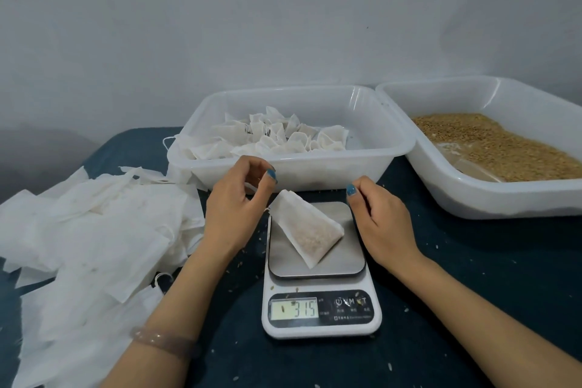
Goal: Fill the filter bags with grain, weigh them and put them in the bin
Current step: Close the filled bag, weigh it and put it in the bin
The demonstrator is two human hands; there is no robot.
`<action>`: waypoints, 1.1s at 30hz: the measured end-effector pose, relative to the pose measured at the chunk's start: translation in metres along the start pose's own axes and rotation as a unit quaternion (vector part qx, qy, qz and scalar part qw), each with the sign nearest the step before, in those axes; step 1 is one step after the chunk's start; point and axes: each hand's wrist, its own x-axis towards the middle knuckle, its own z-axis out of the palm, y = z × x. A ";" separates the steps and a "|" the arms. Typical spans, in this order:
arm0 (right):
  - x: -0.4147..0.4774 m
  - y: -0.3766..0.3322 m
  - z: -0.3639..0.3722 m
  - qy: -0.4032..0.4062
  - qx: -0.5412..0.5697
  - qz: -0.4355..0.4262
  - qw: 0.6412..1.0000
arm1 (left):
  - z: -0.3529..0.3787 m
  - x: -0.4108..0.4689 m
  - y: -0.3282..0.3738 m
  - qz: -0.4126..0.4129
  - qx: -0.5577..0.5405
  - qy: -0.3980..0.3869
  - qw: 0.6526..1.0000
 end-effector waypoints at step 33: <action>-0.007 -0.070 -0.010 -0.119 0.205 -0.018 0.971 | 0.001 0.004 0.069 0.361 0.108 0.057 0.924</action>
